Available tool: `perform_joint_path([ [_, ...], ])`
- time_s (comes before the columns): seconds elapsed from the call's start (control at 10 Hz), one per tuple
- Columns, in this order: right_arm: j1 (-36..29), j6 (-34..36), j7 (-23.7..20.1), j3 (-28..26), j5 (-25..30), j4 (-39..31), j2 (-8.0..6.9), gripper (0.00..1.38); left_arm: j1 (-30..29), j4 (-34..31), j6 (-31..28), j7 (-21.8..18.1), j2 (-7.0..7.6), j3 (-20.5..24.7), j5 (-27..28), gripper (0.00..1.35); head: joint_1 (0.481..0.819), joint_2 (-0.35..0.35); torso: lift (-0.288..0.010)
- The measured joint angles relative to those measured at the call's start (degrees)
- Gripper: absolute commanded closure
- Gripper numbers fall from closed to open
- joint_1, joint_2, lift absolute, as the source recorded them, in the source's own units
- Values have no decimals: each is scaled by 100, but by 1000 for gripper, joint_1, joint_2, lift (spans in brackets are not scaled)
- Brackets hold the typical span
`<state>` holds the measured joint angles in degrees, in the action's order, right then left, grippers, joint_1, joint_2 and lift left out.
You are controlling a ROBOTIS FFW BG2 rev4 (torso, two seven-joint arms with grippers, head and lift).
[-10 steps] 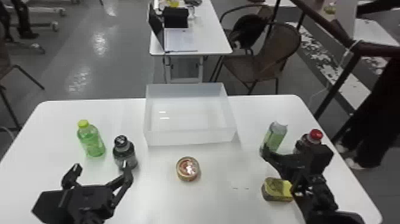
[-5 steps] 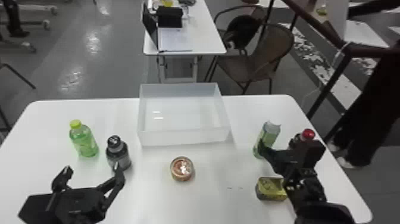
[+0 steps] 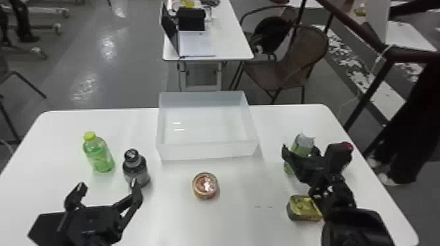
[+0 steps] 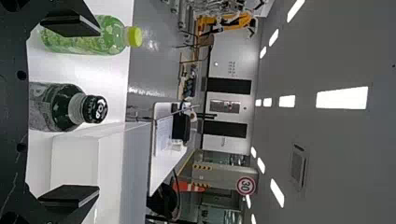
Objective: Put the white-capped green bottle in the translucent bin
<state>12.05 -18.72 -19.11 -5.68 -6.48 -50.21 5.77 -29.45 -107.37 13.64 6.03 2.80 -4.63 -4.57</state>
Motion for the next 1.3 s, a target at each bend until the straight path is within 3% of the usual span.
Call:
perform_joint_path([
  [0.2,-22,49,6,117,44,-80,-52,909,41,46,20,-191,-99,56,15,111,695,-51,-47],
  [0.3,-257,385,-15,174,11,-680,-71,909,57,66,11,-238,-161,94,28,111,695,-46,-47],
  [0.6,-1107,2252,-377,237,-133,-3626,-31,909,90,105,-17,-243,-193,78,21,111,695,-2,-47],
  [0.7,-1194,2720,-395,295,-228,-4398,63,924,114,121,-37,-243,-192,53,14,111,695,5,-47],
  [0.8,-1049,2846,-392,407,-387,-4569,166,1049,132,128,-48,-243,-177,32,8,111,695,10,-47],
  [1.0,-448,2362,-395,760,-665,-3761,280,1059,211,175,-27,-237,-69,-50,-52,111,695,20,-47],
  [1.3,377,1590,-441,1262,-804,-2211,84,1059,241,227,38,-242,-58,-75,-96,111,695,61,-47],
])
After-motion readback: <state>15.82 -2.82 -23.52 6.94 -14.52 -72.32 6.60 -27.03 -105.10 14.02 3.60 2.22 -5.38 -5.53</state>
